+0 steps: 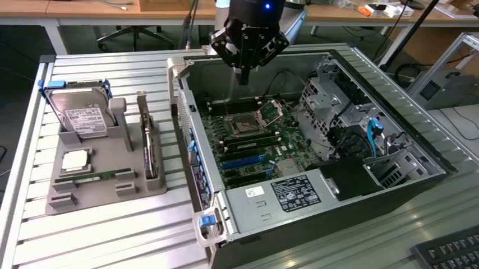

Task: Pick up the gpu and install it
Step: 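Reach for the gpu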

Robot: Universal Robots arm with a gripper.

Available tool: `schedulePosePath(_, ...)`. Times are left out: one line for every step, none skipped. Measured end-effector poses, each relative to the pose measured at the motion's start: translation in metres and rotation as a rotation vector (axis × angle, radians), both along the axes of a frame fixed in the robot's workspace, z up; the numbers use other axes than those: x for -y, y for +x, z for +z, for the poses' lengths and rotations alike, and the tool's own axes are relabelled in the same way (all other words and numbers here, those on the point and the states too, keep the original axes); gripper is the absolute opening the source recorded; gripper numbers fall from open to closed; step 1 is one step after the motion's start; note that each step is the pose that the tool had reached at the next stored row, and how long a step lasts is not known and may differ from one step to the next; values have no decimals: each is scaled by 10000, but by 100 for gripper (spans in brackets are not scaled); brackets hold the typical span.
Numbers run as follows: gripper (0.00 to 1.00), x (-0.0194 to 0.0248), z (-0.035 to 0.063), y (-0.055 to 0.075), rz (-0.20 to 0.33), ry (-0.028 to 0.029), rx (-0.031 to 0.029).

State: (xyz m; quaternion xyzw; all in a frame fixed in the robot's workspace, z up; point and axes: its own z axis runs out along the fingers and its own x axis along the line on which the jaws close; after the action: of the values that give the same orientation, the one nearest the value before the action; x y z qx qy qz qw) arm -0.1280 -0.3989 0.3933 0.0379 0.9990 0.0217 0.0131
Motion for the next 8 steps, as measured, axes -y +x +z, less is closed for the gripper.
schedulePosePath(10, 0, 0, -6, 0, -1, 0)
schedulePosePath(10, 0, 0, -14, 0, 0, 0)
schedulePosePath(10, 0, 0, -22, 0, -1, 0)
schedulePosePath(10, 0, 0, -28, 1, 0, 0)
schedulePosePath(10, 0, 0, -33, 0, 0, 1)
schedulePosePath(10, 0, 0, -40, 0, 0, 0)
schedulePosePath(10, 0, 0, -44, 0, 0, 0)
schedulePosePath(10, 0, 0, -47, 0, 0, 0)
